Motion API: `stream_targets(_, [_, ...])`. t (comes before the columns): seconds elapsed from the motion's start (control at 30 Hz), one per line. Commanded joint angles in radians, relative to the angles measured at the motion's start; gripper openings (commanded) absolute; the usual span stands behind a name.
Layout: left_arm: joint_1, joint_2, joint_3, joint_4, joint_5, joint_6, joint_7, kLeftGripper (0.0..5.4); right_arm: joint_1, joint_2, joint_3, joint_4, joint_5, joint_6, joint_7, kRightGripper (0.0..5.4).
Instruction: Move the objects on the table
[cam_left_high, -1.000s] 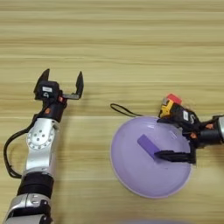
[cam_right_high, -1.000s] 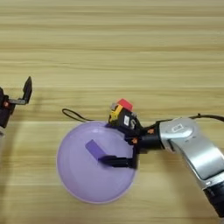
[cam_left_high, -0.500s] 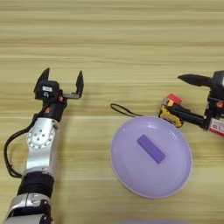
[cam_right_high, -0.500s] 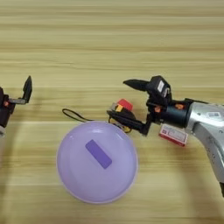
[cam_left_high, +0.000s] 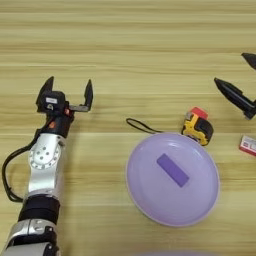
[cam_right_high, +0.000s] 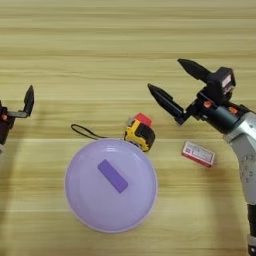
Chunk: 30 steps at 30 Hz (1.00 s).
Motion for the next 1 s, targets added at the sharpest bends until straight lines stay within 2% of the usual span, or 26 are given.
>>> stream_targets(0.03, [-0.017, 0.011, 0.002, 0.006, 0.003, -0.004, 0.004, 5.40, -0.032, 0.013, -0.006, 0.065, -0.023, -0.070, 0.000, 5.38])
stream_targets(0.13, [-0.021, 0.019, 0.003, 0.010, 0.007, -0.009, 0.004, 5.40, -0.034, 0.024, -0.003, 0.098, -0.018, -0.168, 0.053, 5.38])
stream_targets(0.33, [-0.036, 0.033, 0.010, 0.005, 0.001, -0.009, 0.005, 5.40, -0.038, -0.011, 0.003, 0.192, -0.060, -0.236, 0.081, 5.38])
stream_targets(0.53, [-0.035, 0.037, 0.015, 0.010, 0.001, -0.012, 0.004, 5.40, -0.044, -0.035, -0.045, 0.278, -0.018, -0.310, 0.171, 5.38])
stream_targets(0.7, [-0.037, 0.041, 0.019, 0.012, -0.001, -0.013, 0.003, 5.40, -0.031, -0.091, -0.057, 0.368, -0.021, -0.308, 0.246, 5.38])
stream_targets(0.83, [-0.038, 0.040, 0.020, 0.015, 0.000, -0.015, 0.003, 5.40, -0.017, -0.152, -0.051, 0.485, -0.052, -0.314, 0.321, 5.38])
stream_targets(1.0, [-0.039, 0.041, 0.023, 0.016, -0.001, -0.015, 0.003, 5.40, 0.009, -0.196, -0.034, 0.547, -0.069, -0.300, 0.396, 5.38])
